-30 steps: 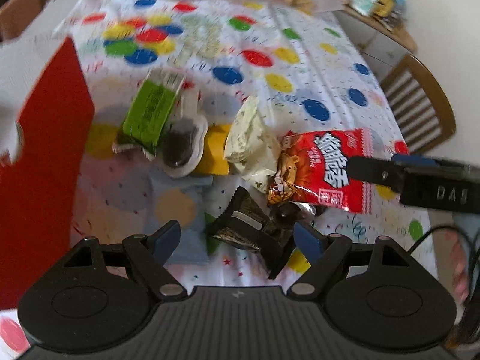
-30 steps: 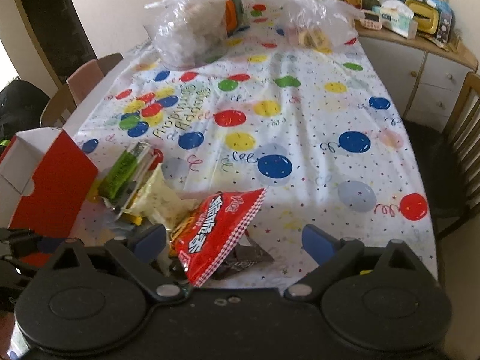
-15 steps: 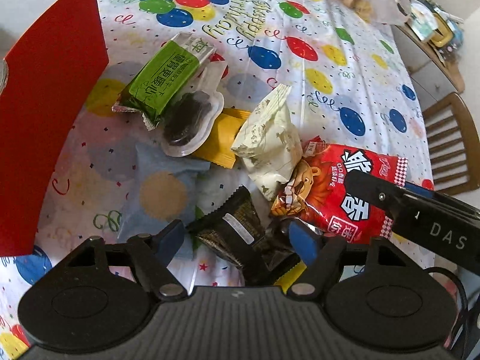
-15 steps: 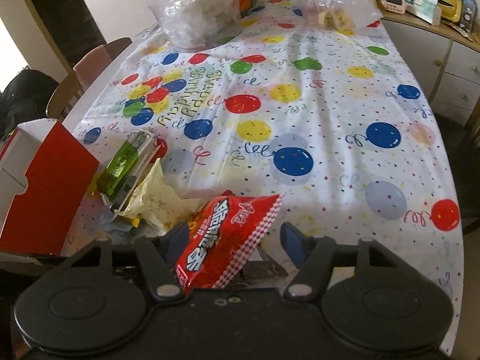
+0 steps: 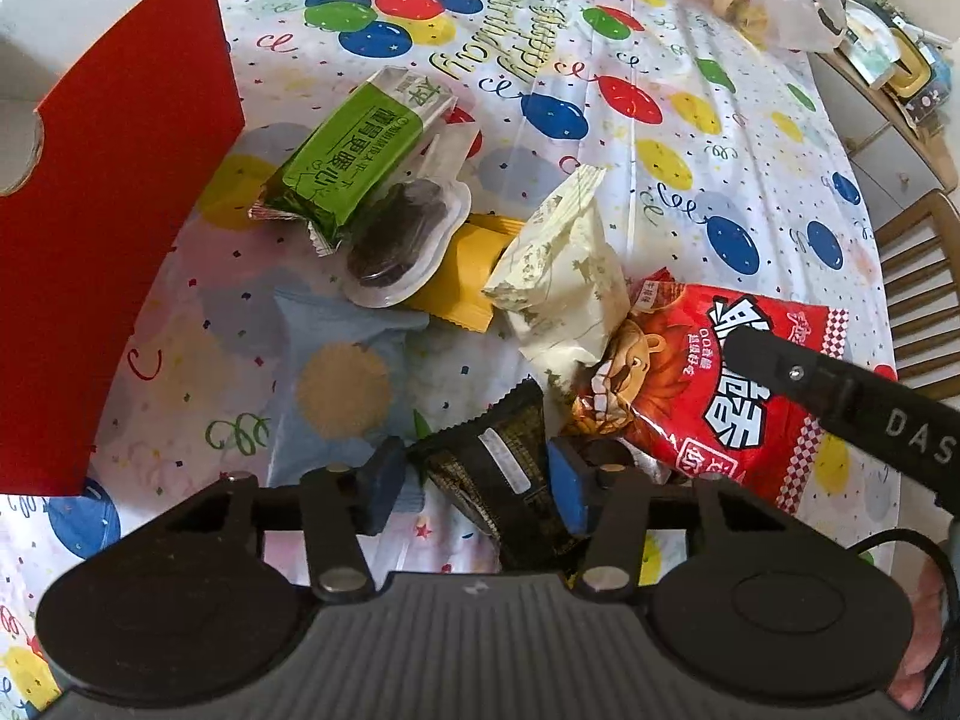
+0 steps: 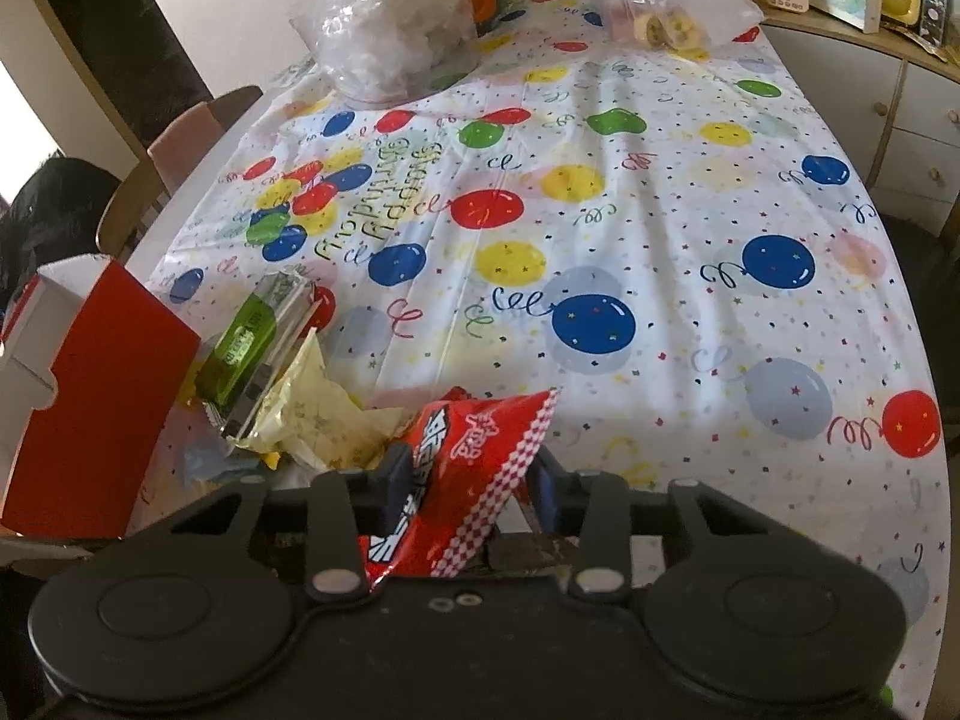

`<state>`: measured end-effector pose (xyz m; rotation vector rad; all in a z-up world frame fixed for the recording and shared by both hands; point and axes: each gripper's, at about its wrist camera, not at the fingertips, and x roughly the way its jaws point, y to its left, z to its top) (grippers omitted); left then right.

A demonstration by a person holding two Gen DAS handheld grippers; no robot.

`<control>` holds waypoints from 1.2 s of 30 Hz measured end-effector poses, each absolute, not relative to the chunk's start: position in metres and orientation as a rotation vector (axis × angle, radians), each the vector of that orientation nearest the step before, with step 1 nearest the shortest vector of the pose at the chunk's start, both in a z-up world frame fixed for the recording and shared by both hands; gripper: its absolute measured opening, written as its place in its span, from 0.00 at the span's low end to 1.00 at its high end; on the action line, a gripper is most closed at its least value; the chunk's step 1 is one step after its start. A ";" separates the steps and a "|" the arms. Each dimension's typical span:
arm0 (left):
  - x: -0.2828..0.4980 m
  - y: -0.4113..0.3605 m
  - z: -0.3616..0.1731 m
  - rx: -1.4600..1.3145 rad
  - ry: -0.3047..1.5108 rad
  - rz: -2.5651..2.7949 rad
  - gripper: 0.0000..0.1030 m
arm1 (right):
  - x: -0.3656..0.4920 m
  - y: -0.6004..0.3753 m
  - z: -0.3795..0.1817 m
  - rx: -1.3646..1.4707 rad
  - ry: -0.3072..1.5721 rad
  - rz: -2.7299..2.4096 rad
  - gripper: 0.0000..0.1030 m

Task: Organize snacks
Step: 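Grasp the dark foil packet with left tool while right grasps red chip bag, then carry the dark packet and red chip bag over the box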

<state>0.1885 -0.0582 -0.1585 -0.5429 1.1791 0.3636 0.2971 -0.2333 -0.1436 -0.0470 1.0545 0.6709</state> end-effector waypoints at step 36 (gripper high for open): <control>0.115 -0.018 -0.074 -0.457 1.069 0.122 0.45 | 0.200 -0.249 -0.051 0.021 0.871 0.647 0.15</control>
